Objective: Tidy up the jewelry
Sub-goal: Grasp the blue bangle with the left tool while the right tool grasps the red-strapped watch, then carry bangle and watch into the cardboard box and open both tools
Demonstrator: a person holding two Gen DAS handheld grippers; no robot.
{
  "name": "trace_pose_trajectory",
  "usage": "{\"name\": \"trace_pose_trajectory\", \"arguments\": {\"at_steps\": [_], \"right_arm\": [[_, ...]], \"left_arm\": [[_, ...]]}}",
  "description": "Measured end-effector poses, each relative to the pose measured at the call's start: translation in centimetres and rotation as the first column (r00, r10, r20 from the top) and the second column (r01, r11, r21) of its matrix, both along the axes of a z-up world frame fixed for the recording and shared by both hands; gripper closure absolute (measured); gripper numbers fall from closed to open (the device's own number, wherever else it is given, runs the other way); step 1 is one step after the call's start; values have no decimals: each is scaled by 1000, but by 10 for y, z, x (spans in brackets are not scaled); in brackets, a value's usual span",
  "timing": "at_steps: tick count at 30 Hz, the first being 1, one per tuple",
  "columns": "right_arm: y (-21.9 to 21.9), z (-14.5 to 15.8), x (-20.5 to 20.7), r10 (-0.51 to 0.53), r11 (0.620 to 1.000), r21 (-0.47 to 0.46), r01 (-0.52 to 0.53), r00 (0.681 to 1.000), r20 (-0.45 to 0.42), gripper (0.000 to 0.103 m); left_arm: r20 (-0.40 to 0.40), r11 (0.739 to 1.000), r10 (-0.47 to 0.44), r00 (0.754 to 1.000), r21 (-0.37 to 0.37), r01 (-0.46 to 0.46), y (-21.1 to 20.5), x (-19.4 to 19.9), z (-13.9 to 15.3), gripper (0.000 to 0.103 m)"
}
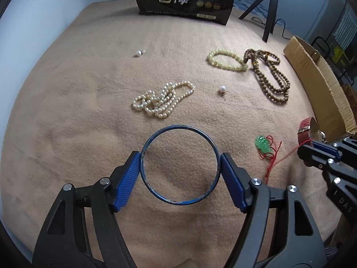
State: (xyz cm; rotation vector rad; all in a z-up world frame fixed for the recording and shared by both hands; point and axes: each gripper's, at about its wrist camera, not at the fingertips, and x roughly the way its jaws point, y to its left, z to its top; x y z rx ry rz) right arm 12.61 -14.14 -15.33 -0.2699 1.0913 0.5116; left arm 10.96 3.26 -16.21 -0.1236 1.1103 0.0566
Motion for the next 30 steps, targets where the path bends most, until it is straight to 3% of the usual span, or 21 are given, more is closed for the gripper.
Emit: {"name": "trace_pose_trajectory", "arguments": {"at_steps": [20,30], "right_arm": [[-47,68,-5,-102,988,127,86,987,123,96],[-99,83,12,-184,980,100,170,972,146,96]], "left_arm": [[165,994,-105,981,5,106,-43,-12,65,29],[220,977,-209,953,13,211,-96,24,97,29]]}}
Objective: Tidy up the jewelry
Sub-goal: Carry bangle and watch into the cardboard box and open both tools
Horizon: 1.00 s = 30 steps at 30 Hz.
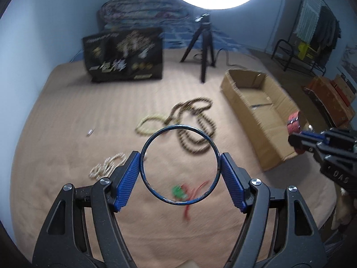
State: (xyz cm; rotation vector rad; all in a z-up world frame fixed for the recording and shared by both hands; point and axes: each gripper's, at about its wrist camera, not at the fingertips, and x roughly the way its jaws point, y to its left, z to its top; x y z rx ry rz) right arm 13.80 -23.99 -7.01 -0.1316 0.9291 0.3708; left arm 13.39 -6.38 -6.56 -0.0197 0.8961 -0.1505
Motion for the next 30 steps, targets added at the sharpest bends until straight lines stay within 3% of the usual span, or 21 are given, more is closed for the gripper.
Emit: {"name": "trace_pose_trajectory", "arguments": {"at_steps": [12,21,30], "right_arm": [[-77,-3,19,-145,989,-9,145,989,-1,96],[-106,-16,28,-194,981,-8,194,981,-27,96],[-113,-24,35,-209,978,-6,209,977,-37,96]], "left_arm": [[30,992,-115,993,-52,117,-89,58,9,29],[-3,986,-147,989,-86,146,-137,103,-5,29],[-40,984,-157,987,-92,153,-158,120,-19,29]]}}
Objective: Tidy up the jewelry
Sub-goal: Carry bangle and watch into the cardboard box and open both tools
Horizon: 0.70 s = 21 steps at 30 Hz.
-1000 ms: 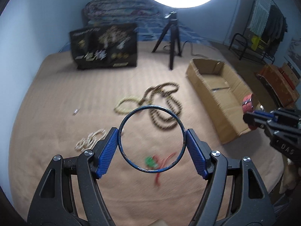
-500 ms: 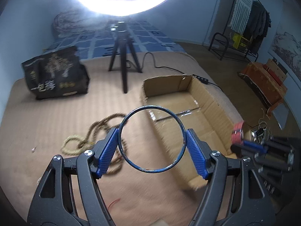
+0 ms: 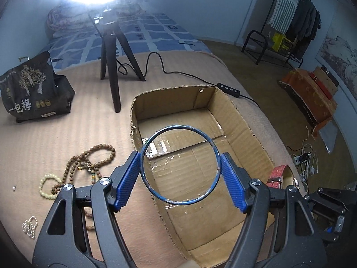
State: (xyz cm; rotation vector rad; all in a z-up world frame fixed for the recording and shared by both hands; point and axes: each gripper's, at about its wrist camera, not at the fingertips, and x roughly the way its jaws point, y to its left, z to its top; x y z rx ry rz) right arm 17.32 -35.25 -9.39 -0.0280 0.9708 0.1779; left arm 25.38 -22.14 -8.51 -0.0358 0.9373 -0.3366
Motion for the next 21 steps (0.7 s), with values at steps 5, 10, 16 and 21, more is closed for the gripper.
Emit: {"name": "trace_pose_trajectory", "arguments": {"at_steps": [5,10,16,21], "right_arm": [[-3,0,0,-16,1000,4,16,1000,-1,95],[-5,5,-1,-38,999,-8,38,999,21,85],[-3,10,-6,-31,999,-16,32,998,48,64],[-1,17,-12,-30,999,-26,32,997,65,64]], "left_arm": [[7,1000,2,1000,7,-2,-3,1,2,29],[12,1000,-8,1000,23,8,-5,-1,4,29],[23,999,-9,1000,37,8,-5,-4,7,28],[39,999,-5,999,39,3,-3,-10,15,28]]}}
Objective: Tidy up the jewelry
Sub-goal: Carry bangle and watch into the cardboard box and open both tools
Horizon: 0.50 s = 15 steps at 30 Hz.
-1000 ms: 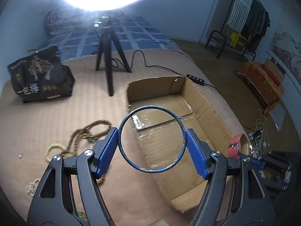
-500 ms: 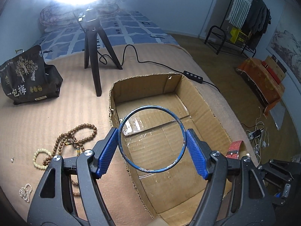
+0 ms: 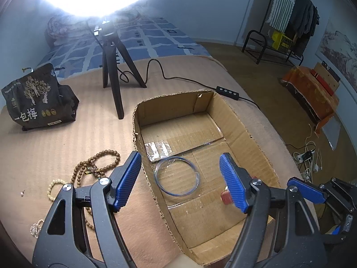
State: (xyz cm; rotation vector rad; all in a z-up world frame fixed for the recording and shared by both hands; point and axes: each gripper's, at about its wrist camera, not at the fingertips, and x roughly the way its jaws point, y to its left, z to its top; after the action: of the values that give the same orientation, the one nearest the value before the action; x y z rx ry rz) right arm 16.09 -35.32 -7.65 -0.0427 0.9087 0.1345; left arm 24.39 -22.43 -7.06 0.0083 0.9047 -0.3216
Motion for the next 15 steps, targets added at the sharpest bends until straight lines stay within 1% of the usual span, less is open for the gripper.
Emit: {"name": "trace_pose_trajectory", "arguments": {"at_steps": [6,12,14,15], "right_arm": [[3,14,-14,-2,1000,-21,3,999,36,64],[9,29,-31,-8,999,-35,11,997,72,64],[12,34,-36,-14,999,-36,18,996,87,59],[14,38,-41,-18,999,-35,22,995,101,54]], "left_arm": [[32,1000,14,999,-10,-14,10,-14,16,28],[74,999,37,997,-9,-37,29,-35,38,28],[92,999,45,995,-7,-45,37,-45,46,28],[101,999,50,994,-6,-50,43,-49,50,28]]}}
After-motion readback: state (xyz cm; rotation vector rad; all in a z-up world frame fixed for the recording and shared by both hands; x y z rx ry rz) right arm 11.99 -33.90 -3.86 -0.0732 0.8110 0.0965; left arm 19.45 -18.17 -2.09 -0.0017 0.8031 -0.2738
